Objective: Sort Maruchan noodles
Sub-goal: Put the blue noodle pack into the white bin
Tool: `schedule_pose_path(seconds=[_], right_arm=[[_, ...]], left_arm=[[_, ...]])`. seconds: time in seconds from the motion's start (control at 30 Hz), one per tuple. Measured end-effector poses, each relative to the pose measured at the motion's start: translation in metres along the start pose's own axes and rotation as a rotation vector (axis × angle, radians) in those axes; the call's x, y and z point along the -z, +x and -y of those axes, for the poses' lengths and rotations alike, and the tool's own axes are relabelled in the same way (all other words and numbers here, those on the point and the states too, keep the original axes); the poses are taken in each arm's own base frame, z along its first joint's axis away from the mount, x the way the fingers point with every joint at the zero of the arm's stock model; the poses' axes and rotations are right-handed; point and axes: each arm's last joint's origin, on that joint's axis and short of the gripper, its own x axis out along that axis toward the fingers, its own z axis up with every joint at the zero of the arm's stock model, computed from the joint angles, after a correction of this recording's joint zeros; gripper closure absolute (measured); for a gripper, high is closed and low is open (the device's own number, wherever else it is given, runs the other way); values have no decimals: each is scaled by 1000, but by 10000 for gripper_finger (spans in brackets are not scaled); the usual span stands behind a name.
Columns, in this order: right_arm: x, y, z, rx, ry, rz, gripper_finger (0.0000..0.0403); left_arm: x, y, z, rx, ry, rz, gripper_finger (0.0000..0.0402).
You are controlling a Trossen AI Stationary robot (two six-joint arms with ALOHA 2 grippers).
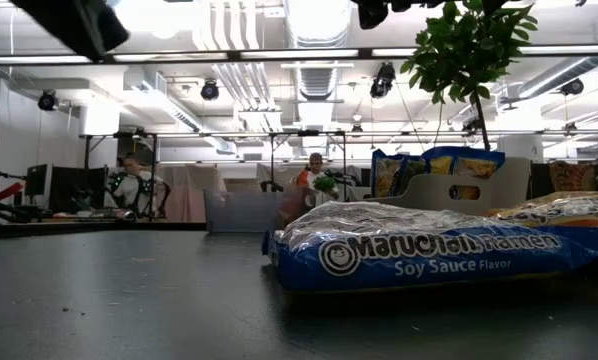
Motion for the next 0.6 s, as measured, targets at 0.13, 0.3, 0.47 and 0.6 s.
schedule_pose_path(seconds=[0.13,0.3,0.47,0.6], right_arm=[[0,0,0,-1,29,-3,394],[0,0,0,-1,87,-3,394],[5,3,-2,-12,197,-35,394],[17,14,-9,-38,325,-100,394]], left_arm=[[-8,3,-6,-3,122,46,402],[-18,7,-20,-17,263,56,402],[-31,10,-36,-53,418,97,402],[-42,11,-45,-90,527,169,402]])
